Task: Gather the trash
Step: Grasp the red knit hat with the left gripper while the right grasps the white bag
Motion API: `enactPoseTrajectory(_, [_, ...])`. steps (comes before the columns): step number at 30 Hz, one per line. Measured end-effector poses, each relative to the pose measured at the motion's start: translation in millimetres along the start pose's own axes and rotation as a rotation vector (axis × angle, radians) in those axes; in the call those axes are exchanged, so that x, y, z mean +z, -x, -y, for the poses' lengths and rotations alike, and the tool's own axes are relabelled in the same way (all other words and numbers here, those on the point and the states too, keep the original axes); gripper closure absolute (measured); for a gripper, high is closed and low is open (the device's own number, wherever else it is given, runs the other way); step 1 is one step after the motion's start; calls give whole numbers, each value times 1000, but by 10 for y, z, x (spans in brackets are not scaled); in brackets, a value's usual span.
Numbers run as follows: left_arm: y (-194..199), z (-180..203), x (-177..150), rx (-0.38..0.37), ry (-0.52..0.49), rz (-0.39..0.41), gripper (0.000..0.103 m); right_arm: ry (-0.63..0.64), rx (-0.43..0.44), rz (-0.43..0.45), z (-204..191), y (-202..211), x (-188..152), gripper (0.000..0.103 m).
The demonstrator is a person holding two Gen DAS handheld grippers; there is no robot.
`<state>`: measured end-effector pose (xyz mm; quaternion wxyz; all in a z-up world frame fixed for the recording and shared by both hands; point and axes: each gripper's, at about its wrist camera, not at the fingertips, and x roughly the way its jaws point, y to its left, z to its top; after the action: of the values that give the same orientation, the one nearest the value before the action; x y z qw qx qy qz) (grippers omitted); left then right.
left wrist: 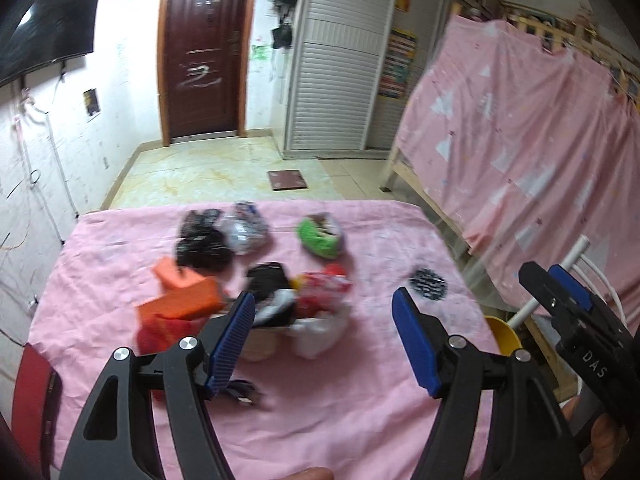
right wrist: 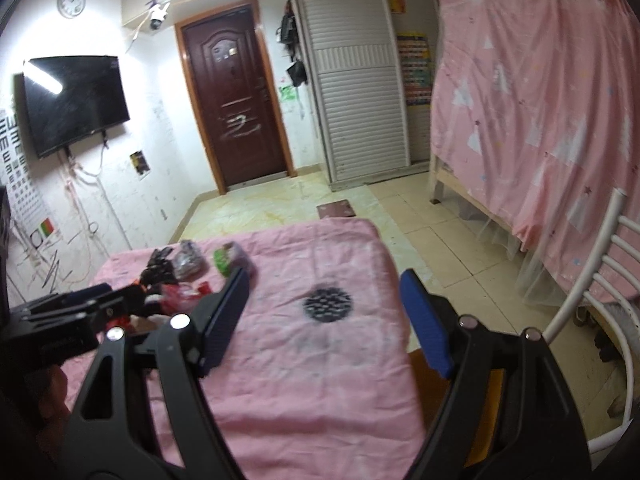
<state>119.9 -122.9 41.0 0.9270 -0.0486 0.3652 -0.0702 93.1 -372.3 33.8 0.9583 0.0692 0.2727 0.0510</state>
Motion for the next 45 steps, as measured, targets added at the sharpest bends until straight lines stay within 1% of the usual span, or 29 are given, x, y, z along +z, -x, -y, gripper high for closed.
enactPoseTrajectory(3, [47, -218, 30, 16, 26, 7, 38, 23, 12, -18, -153, -61, -16, 29])
enactPoseTrajectory(9, [81, -529, 18, 51, 54, 11, 37, 58, 37, -57, -421, -198, -79, 29])
enactPoseTrajectory(18, [-27, -912, -83, 94, 93, -25, 35, 118, 89, -147, -805, -529, -285, 28])
enactPoseTrajectory(22, [-123, -1018, -162, 105, 99, -54, 33, 144, 112, -188, -948, -662, -379, 28])
enactPoseTrajectory(24, [-167, -1069, -214, 112, 103, -64, 28, 161, 120, -209, -1018, -722, -422, 28])
enactPoseTrajectory(27, [-246, -1131, -279, 115, 111, -87, 25, 183, 126, -236, -1090, -810, -480, 28])
enactPoseTrajectory(33, [-441, -1194, -391, 86, 116, -150, 24, 211, 127, -271, -1185, -940, -534, 28])
enactPoseTrajectory(38, [-517, -1220, -430, 76, 117, -163, 24, 220, 125, -288, -1209, -1030, -525, 28])
enactPoseTrajectory(40, [-544, -1227, -438, 58, 123, -174, 29, 218, 127, -293, -1209, -1049, -524, 29])
enactPoseTrajectory(41, [-558, -1232, -446, 41, 127, -183, 37, 217, 132, -302, -1211, -1065, -525, 29])
enactPoseTrajectory(42, [-558, -1235, -449, 36, 128, -182, 42, 216, 139, -303, -1204, -1065, -524, 32])
enactPoseTrajectory(43, [-554, -1231, -449, 35, 126, -178, 47, 214, 151, -305, -1196, -1068, -520, 41])
enactPoseTrajectory(44, [-554, -1228, -452, 25, 126, -181, 56, 214, 159, -309, -1194, -1074, -521, 45])
enactPoseTrajectory(45, [-553, -1224, -453, 20, 125, -182, 65, 214, 169, -316, -1194, -1084, -522, 55])
